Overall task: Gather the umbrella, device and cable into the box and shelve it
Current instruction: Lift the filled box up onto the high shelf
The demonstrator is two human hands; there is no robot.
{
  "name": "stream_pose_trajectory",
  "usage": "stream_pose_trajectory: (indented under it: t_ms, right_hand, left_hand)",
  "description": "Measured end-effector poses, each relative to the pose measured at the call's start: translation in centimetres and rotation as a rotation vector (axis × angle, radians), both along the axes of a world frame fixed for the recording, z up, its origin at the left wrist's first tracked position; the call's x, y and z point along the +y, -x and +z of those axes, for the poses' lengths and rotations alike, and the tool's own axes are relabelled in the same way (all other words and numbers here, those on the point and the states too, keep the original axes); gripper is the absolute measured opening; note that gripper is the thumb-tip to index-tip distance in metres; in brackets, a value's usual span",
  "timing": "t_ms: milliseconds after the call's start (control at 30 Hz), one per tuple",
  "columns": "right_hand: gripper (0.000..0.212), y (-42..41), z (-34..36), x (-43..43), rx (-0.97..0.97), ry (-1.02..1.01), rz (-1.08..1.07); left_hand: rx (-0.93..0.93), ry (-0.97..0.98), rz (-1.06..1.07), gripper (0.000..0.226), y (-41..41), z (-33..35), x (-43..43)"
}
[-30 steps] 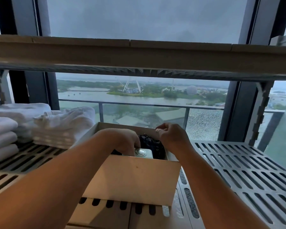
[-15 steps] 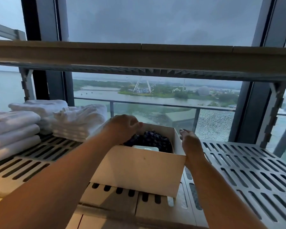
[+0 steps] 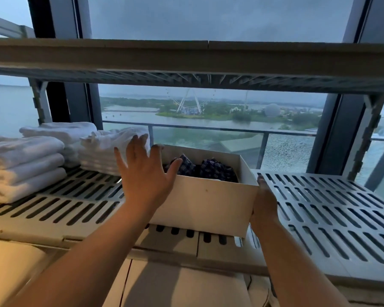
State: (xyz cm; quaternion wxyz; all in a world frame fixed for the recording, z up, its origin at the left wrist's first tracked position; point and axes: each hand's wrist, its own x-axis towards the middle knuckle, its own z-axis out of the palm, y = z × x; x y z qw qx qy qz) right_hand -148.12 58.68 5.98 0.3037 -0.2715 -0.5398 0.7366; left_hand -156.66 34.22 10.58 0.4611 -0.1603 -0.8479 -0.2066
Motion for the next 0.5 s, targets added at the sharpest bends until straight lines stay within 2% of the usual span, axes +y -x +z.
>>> stream_pose_trajectory:
  t_ms: [133, 267, 400, 500]
  right_hand:
    - [0.051, -1.1, -0.9, -2.0, -0.072, -0.007, -0.101]
    - [0.068, -2.2, -2.1, -3.6, -0.004, 0.008, -0.051]
    - [0.076, -2.9, -2.9, -5.2, 0.098, -0.116, -0.036]
    - [0.082, -3.3, -3.0, -5.9, 0.044, -0.322, -0.042]
  left_hand:
    - [-0.109, -0.293, -0.189, 0.094, -0.5, -2.0, -0.8]
    - [-0.37, -0.612, -0.281, 0.106, -0.9, -4.1, -1.1]
    - [-0.536, -0.703, -0.284, 0.109, -0.6, -4.9, -1.4]
    - [-0.614, -0.723, -0.344, 0.101, -0.7, -5.1, -2.5]
